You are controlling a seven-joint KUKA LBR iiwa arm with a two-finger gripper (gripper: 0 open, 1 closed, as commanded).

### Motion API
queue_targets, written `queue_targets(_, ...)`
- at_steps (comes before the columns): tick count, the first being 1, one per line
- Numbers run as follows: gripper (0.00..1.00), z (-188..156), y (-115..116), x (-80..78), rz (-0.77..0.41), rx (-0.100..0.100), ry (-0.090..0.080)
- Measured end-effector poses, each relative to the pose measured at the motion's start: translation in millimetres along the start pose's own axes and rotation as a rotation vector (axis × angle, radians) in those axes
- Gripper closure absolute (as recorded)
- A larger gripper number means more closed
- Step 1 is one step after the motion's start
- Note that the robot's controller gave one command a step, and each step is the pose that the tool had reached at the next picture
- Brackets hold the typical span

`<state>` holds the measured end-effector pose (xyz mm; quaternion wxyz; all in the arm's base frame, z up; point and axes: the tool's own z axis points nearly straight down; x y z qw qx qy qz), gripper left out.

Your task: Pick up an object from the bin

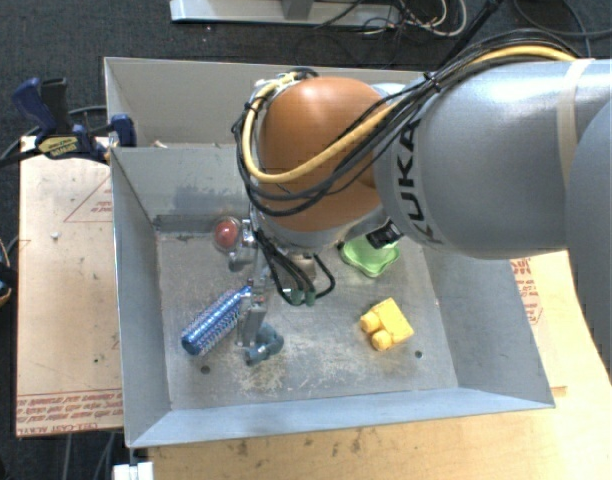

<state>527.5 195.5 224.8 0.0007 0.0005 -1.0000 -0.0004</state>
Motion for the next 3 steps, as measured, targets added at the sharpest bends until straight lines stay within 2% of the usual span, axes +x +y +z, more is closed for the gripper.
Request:
queue_targets(1,0.00,152.9,-48.6,-34.1,-0.132,-0.004,-0.007)
queue_targets(2,1.00,146.9,-47.3,-35.9,-0.132,-0.005,-0.012)
queue_targets(3,1.00,-34.3,-59.9,-61.9,-0.455,0.001,-0.010)
